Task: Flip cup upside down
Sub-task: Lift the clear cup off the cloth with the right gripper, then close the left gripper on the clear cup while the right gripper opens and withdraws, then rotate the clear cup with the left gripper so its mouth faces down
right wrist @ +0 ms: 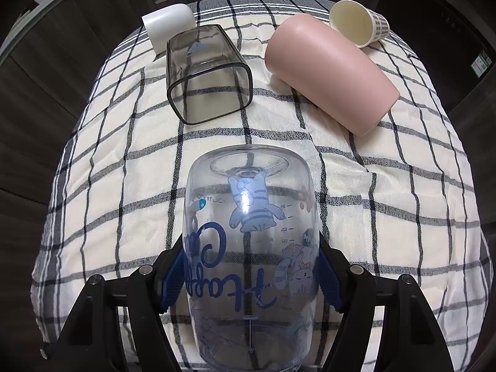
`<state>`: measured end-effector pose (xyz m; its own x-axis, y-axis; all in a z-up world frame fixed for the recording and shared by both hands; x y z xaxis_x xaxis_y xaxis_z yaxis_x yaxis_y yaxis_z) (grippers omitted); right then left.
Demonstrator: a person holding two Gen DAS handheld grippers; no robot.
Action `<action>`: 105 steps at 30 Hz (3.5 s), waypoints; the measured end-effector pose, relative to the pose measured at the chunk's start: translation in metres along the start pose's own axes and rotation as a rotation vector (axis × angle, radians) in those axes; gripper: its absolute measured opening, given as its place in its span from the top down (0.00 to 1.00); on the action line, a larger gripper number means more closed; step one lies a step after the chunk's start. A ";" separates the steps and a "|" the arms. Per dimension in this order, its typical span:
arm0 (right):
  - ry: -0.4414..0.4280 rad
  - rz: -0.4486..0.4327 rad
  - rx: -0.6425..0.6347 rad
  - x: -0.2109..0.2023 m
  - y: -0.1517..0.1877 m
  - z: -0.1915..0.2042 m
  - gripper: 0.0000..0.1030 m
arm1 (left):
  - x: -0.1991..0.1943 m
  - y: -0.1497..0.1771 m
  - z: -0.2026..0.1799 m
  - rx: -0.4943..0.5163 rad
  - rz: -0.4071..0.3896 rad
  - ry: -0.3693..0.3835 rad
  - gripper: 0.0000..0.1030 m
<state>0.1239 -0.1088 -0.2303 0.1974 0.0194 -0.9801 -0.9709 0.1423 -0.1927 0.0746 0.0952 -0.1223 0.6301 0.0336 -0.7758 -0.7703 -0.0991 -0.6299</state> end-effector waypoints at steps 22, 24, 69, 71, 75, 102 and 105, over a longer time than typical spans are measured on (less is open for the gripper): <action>-0.013 -0.332 -0.043 -0.114 0.004 -0.045 0.17 | -0.019 0.001 -0.067 0.095 0.012 0.048 0.00; -0.001 -0.386 -0.042 -0.126 0.007 -0.058 0.16 | -0.016 0.004 -0.085 0.119 0.039 0.075 0.00; -0.159 -0.623 0.115 -0.136 -0.017 -0.181 0.12 | 0.110 0.035 -0.239 0.265 0.721 0.114 0.02; -0.172 -0.617 0.132 -0.134 -0.017 -0.183 0.12 | 0.112 0.035 -0.241 0.275 0.732 0.111 0.02; -0.187 -0.599 0.149 -0.131 -0.017 -0.184 0.12 | 0.119 0.042 -0.246 0.306 0.800 0.103 0.10; -0.155 -0.617 0.138 -0.152 -0.011 -0.162 0.12 | 0.068 -0.005 -0.200 0.195 0.433 0.213 0.31; -0.149 -0.627 0.120 -0.157 -0.009 -0.152 0.12 | 0.063 -0.016 -0.189 0.149 0.314 0.229 0.31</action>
<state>0.0813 -0.2637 -0.0821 0.7461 0.0326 -0.6651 -0.6455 0.2805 -0.7104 0.1453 -0.0891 -0.1538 0.3548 -0.1989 -0.9135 -0.9238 0.0759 -0.3753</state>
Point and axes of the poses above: each gripper's, at about its wrist camera, not at the fingertips, and x roughly the way its jaws point, z to its left, y to its underside, the point moved 6 cm from there along x, roughly the way its jaws point, and after that the axes turned 4 degrees about z, right-handed, at the moved point
